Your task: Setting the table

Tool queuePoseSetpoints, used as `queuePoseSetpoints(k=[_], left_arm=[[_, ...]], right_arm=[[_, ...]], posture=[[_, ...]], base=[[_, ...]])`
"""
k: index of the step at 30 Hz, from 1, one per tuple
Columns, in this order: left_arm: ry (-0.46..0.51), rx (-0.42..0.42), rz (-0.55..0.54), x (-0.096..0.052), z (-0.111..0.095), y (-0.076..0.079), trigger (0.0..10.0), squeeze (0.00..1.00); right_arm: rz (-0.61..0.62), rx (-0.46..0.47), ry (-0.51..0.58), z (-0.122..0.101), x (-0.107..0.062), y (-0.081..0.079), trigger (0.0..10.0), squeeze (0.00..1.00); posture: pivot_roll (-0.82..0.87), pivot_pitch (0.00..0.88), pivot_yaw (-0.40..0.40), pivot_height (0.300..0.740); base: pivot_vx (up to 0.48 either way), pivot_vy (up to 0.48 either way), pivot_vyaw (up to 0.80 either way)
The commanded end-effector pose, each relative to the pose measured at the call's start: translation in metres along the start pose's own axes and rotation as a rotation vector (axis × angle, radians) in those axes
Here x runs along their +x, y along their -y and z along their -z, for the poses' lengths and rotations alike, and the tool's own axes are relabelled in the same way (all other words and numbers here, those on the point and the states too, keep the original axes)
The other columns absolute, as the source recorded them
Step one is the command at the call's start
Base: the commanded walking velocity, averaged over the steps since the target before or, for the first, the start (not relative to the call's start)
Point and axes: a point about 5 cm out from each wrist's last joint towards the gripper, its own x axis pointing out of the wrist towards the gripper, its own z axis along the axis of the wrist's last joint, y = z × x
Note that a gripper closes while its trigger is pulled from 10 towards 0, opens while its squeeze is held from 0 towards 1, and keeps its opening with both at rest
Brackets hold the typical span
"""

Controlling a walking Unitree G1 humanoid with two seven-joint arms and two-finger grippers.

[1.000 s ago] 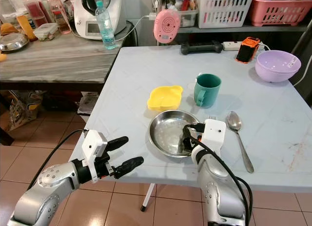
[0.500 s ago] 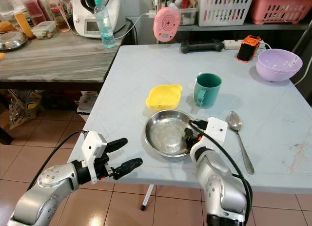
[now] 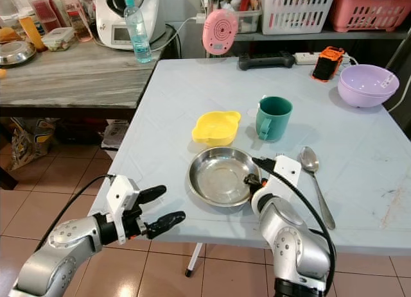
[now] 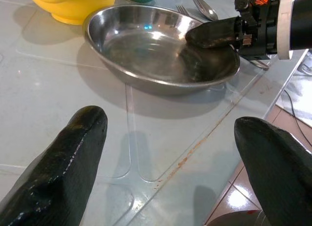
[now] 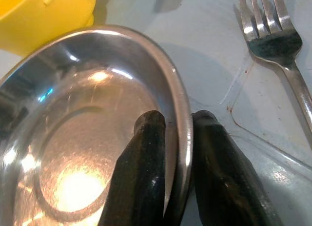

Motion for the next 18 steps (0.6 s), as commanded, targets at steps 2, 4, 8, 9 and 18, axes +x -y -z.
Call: queuePoseSetpoints(k=[2, 4, 8, 9, 18], left_arm=[[-0.003, 0.013, -0.002, -0.003, -0.001, -0.002, 10.0, 0.00], [-0.002, 0.012, -0.001, -0.002, -0.002, -0.001, 10.0, 0.00], [0.004, 0.009, 0.002, 0.001, -0.008, 0.001, 10.0, 0.00], [0.007, 0.009, 0.004, 0.003, -0.012, 0.003, 10.0, 0.00], [0.027, -0.002, -0.012, 0.007, -0.015, 0.005, 10.0, 0.00]], right_arm=[[-0.019, 0.007, -0.083, 0.015, 0.000, -0.004, 0.0, 0.00], [-0.018, 0.006, -0.092, 0.016, 0.000, -0.003, 0.0, 0.00], [-0.019, 0.016, -0.118, 0.021, -0.001, -0.002, 0.0, 0.00], [-0.021, 0.017, -0.126, 0.022, -0.001, -0.002, 0.0, 0.00], [-0.020, 0.047, -0.150, 0.028, -0.001, 0.001, 0.0, 0.00]], posture=[[-0.09, 0.040, 0.066, 0.740], [-0.09, 0.038, 0.065, 0.740], [-0.09, 0.039, 0.064, 0.740], [-0.09, 0.044, 0.061, 0.740], [-0.09, 0.040, 0.057, 0.740]], base=[[0.000, 0.000, 0.00], [0.000, 0.000, 0.00], [0.000, 0.000, 0.00], [0.000, 0.000, 0.00], [0.000, 0.000, 0.00]])
